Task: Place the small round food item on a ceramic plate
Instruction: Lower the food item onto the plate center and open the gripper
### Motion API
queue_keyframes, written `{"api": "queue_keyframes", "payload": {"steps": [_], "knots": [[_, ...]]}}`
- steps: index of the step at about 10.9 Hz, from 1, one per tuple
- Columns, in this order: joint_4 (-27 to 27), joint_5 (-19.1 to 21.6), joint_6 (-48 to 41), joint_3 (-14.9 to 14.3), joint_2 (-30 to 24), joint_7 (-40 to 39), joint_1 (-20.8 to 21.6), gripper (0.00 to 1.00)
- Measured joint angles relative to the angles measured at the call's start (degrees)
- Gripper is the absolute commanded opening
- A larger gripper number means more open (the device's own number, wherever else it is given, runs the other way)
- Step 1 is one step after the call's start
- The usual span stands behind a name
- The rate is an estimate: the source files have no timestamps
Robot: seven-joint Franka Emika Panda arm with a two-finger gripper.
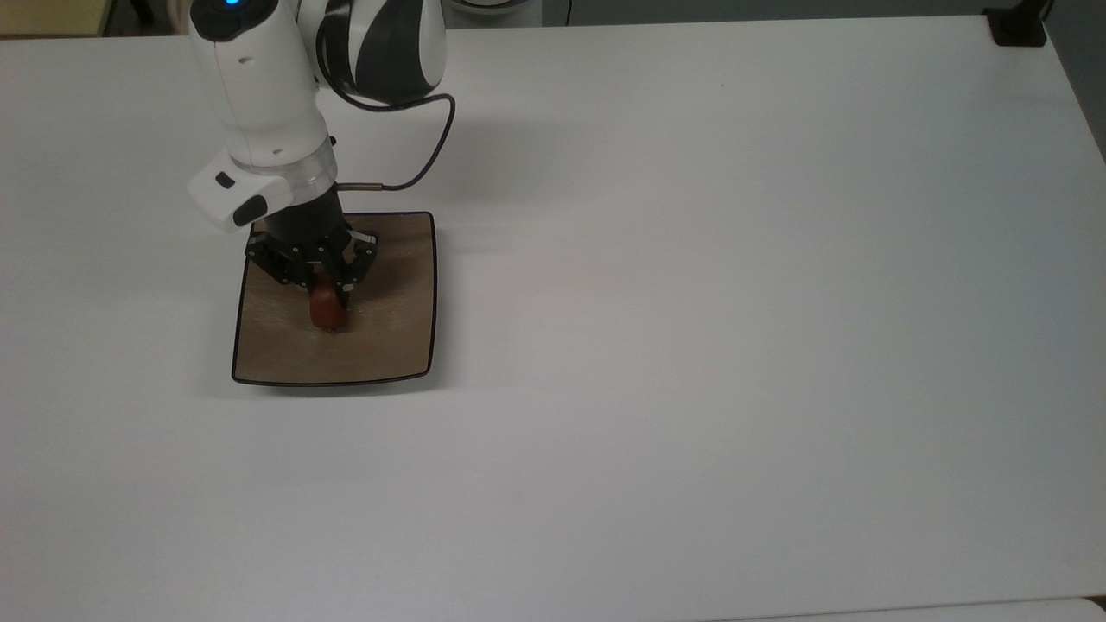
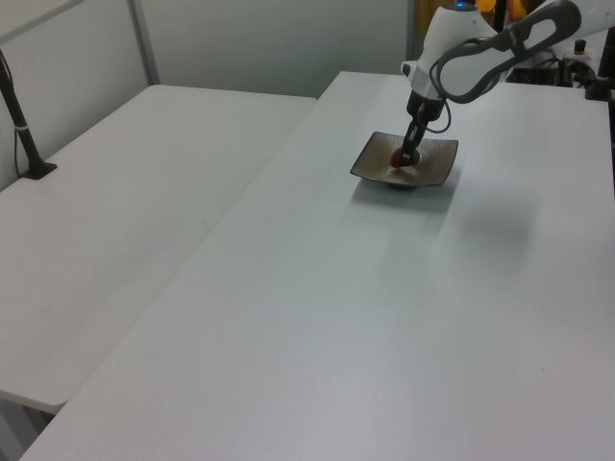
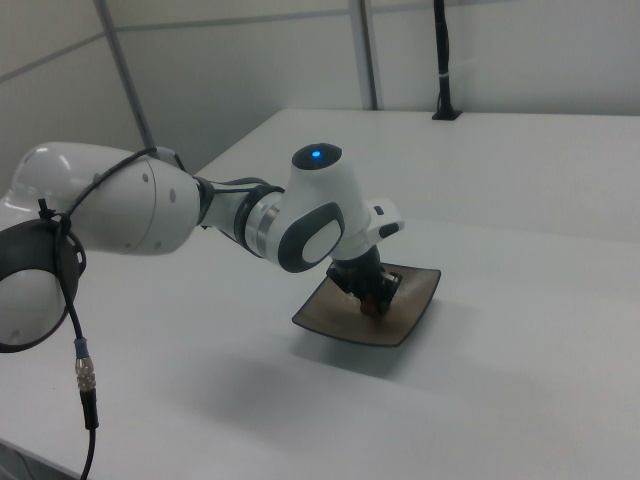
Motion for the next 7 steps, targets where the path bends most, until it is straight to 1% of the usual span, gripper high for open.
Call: {"api": "queue_keyframes", "payload": {"steps": [1,2,5,7], "knots": [[0.0,0.0,0.3,0.0,0.4,0.0,0.0,0.95],[0.0,0.0,0.4,0.0,0.6,0.0,0.0,1.0],[0.1,0.0,0.4,0.0,0.5,0.1,0.0,1.0],[0.6,0.0,-0.6,0.0,-0.8,0.7,0.0,1.0]]}}
